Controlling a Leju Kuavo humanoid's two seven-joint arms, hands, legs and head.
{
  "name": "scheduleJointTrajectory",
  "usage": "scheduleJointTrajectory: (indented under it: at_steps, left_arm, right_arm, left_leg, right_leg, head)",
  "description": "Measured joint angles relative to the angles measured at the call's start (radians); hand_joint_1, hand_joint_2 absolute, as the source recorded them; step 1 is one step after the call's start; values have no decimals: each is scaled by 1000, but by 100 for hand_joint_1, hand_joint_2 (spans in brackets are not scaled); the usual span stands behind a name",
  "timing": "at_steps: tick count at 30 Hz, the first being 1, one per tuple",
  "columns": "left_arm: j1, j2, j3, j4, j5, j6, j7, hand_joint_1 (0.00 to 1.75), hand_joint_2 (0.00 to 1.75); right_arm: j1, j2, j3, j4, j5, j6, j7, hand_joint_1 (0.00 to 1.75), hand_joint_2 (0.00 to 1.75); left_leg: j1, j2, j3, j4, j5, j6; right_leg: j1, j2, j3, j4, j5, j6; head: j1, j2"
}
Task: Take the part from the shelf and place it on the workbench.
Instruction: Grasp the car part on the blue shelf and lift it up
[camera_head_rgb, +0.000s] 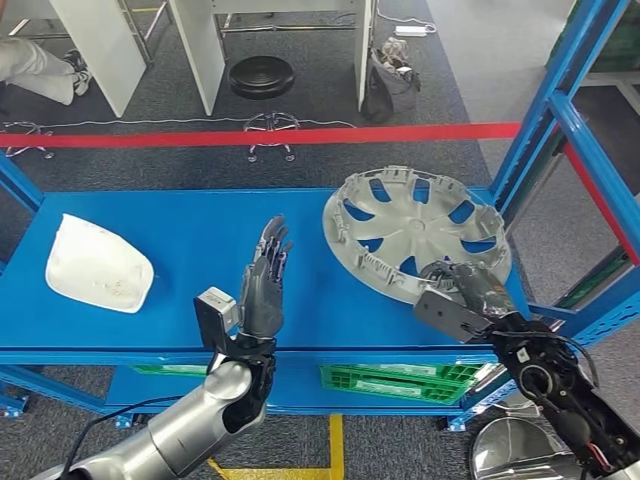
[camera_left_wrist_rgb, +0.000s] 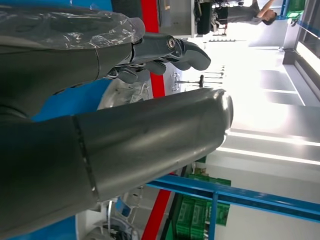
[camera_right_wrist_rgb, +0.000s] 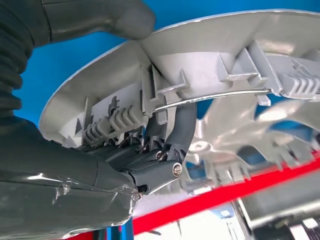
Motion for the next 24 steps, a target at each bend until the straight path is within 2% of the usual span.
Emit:
scheduleJointTrajectory:
  at_steps: [8,16,24]
  left_arm:
    - [5,0,0,0,0,0,0,0,0]
    - [11,0,0,0,-5,2,-6,0,0]
    - [33,1,0,0,-22,9,3,0,0]
  right_arm:
    - [13,-27,-52,-158,0,-33,20,175,175]
    - [16,-33,-83,-245,9,-49,10,175,175]
    - [15,-34,-126,-350,65,-140,10,175,175]
  left_leg:
    - [0,0,-3,0,0,0]
    - [0,0,-4,0,0,0]
    - [0,-1,-5,0,0,0]
  right_leg:
    - [0,0,-3,0,0,0]
    - [0,0,-3,0,0,0]
    - [0,-1,-4,0,0,0]
  head:
    - [0,0]
    - [0,0]
    - [0,0]
